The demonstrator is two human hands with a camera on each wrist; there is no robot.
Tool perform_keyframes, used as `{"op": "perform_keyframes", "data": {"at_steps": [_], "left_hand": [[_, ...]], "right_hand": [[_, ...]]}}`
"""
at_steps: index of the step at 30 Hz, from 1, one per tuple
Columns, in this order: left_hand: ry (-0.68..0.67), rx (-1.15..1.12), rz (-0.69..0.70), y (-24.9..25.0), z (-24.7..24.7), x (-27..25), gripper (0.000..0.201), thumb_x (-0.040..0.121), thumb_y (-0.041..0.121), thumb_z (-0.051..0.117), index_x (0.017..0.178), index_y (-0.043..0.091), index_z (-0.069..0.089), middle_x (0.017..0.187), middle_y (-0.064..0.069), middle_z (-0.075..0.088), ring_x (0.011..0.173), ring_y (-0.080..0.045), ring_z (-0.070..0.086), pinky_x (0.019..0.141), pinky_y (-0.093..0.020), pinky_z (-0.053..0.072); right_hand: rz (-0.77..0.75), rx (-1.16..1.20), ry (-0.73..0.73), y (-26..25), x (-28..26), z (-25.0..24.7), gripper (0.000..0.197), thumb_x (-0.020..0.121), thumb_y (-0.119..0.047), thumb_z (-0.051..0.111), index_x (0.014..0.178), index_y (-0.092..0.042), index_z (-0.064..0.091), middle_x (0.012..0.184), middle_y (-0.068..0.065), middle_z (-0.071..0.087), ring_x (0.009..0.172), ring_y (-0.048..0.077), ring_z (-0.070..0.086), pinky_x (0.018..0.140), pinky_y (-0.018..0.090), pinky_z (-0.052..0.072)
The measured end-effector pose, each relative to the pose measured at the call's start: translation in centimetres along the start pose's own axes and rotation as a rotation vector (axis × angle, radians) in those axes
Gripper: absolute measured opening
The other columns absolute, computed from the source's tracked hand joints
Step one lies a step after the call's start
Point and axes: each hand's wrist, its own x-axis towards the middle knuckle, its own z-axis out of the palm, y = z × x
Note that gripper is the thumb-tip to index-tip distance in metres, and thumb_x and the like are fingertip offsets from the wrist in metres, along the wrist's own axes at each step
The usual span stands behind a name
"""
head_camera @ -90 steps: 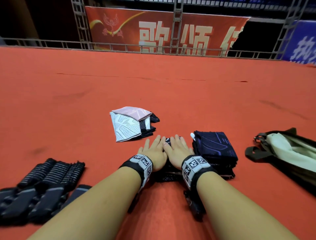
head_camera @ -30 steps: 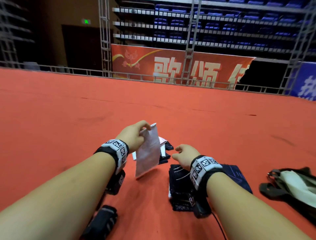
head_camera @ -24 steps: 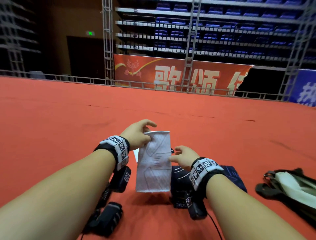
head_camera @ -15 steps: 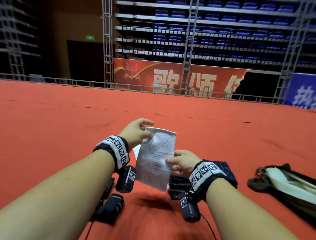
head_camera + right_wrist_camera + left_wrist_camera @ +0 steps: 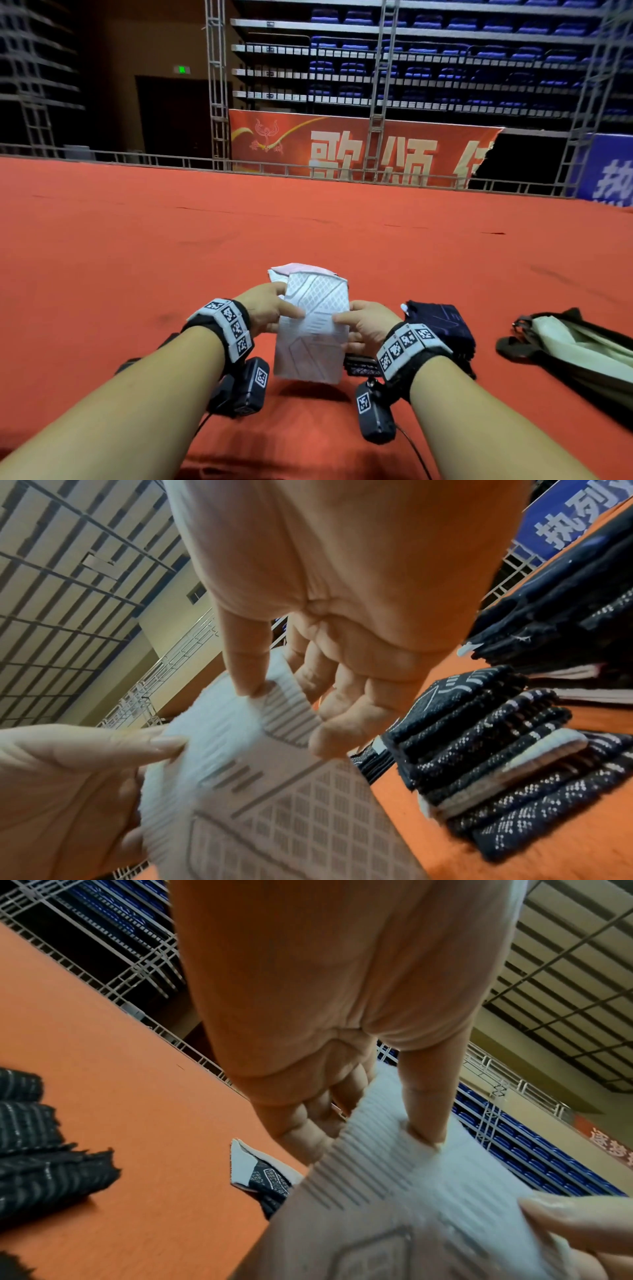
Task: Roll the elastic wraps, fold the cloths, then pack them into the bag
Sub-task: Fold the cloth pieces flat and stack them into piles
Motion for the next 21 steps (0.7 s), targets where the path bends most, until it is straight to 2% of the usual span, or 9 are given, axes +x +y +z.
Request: {"op": "perform_keyframes", "data": {"at_steps": [3,4,6,8,11,14,16,18,21], "left_hand": [[0.037,0.078,0.083,-0.4,-0.4,0.0,0.050,0.061,0.010,0.084,0.108,0.006,0.070,0.109,-0.022,0.073,0.106,-0.040,0.070,0.095,-0.054,0.054],[0.058,0.140,0.128,-0.6,-0.6,0.2,0.039,0.062,0.010,0.084,0.099,0.010,0.073,0.101,-0.016,0.076,0.101,-0.034,0.072,0.093,-0.050,0.057],[0.108,0.301,0.196,-1.0,-0.5,-0.1,0.021,0.069,0.006,0.083,0.084,0.017,0.074,0.082,0.006,0.076,0.082,-0.010,0.070,0.079,-0.027,0.056],[0.108,0.413,0.218,-1.7,0.0,-0.8,0.025,0.071,0.004,0.083,0.085,0.023,0.074,0.074,0.017,0.070,0.066,0.006,0.060,0.069,-0.016,0.049],[-0.008,0.603,0.157,-4.2,0.9,-1.9,0.036,0.066,0.012,0.086,0.097,0.027,0.075,0.079,0.016,0.069,0.068,0.001,0.057,0.069,-0.019,0.048],[-0.172,0.841,-0.014,-6.7,2.2,-3.1,0.024,0.067,0.022,0.089,0.083,0.028,0.071,0.077,0.011,0.069,0.071,-0.010,0.059,0.067,-0.024,0.048],[-0.266,0.947,-0.077,-7.5,3.2,-3.9,0.021,0.069,0.027,0.088,0.078,0.027,0.069,0.076,0.011,0.067,0.071,-0.011,0.059,0.064,-0.022,0.046],[-0.277,0.963,-0.110,-7.8,3.8,-4.3,0.021,0.072,0.027,0.085,0.087,0.022,0.072,0.078,0.010,0.068,0.069,-0.010,0.059,0.059,-0.020,0.044],[-0.250,0.905,-0.208,-7.5,3.9,-4.1,0.020,0.076,0.020,0.081,0.094,0.015,0.075,0.073,0.003,0.072,0.057,-0.011,0.061,0.052,-0.016,0.045]], "right_hand": [[-0.144,-0.159,0.099,0.6,0.5,0.6,0.013,0.079,-0.001,0.073,0.085,-0.013,0.071,0.082,0.008,0.075,0.067,0.019,0.070,0.058,0.029,0.055],[-0.208,-0.270,0.148,0.8,0.8,0.5,0.013,0.078,-0.005,0.075,0.082,-0.016,0.072,0.080,0.002,0.076,0.068,0.017,0.071,0.063,0.031,0.058],[-0.310,-0.435,0.177,1.0,0.8,0.4,0.016,0.077,-0.008,0.074,0.081,-0.023,0.073,0.081,-0.006,0.077,0.077,0.014,0.072,0.074,0.033,0.058],[-0.358,-0.601,0.106,1.7,0.8,0.1,0.019,0.074,-0.008,0.073,0.080,-0.027,0.074,0.083,-0.010,0.076,0.081,0.011,0.070,0.078,0.032,0.055],[-0.288,-0.715,-0.051,4.0,0.0,-0.5,0.028,0.070,-0.003,0.071,0.065,-0.030,0.071,0.065,-0.012,0.068,0.063,0.007,0.059,0.065,0.030,0.050],[-0.128,-0.871,-0.191,6.8,-1.4,-0.7,0.032,0.073,0.002,0.074,0.057,-0.025,0.065,0.050,-0.014,0.060,0.048,0.002,0.053,0.053,0.018,0.042],[-0.059,-1.027,-0.268,8.1,-2.0,-0.7,0.024,0.072,-0.011,0.079,0.059,-0.026,0.065,0.053,-0.014,0.062,0.050,-0.001,0.055,0.052,0.015,0.042],[-0.057,-1.087,-0.291,8.9,-2.0,-0.7,0.015,0.069,-0.022,0.080,0.063,-0.028,0.067,0.065,-0.007,0.067,0.059,0.005,0.057,0.058,0.020,0.046],[-0.053,-0.902,-0.272,9.5,-1.8,-0.8,0.020,0.072,-0.011,0.078,0.062,-0.026,0.069,0.063,-0.005,0.067,0.054,0.009,0.060,0.055,0.019,0.046]]}}
